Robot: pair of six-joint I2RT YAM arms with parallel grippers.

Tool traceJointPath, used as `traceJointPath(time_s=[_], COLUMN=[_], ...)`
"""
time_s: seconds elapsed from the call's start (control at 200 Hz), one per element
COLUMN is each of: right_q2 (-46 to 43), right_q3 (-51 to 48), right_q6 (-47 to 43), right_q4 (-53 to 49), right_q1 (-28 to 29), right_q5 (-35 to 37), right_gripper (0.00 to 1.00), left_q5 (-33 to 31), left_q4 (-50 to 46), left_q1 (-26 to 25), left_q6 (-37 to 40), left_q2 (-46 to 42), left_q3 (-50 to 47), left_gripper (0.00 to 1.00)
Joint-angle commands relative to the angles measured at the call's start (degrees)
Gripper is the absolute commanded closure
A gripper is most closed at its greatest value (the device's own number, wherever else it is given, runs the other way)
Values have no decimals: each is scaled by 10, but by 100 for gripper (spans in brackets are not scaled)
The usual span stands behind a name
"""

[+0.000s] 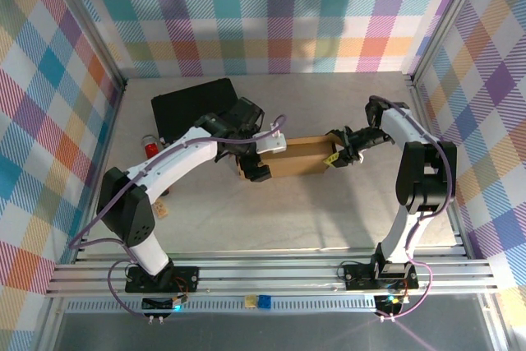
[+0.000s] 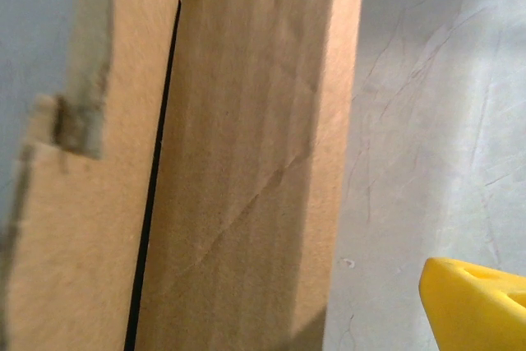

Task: Fold the paper box

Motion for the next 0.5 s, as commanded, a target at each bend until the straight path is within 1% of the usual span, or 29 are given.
traceJointPath(time_s=[0.0,0.16,0.24,0.39,0.495], right_q2=[12,10,10,13,11], right_q3=[9,7,6,12,16], right_q6=[-8,-8,-11,-17,-17], right_q4=[-13,-10,-9,-8,-9], right_q1=[-3,-3,-5,-5,-5], right_q5=[1,-1,-1,-2,3], right_gripper=[60,57,51,49,42], left_q5=[-46,-63,-57,-47,-41], left_q4=[20,34,35,28,20], left_q1=[-11,-11,-11,-11,-11], left_q6=[11,4,3,1,-1], left_q2=[8,6,0,-4,-3], left_q3=[-12,-17,-20,-24,-22], left_gripper=[3,9,12,15,19])
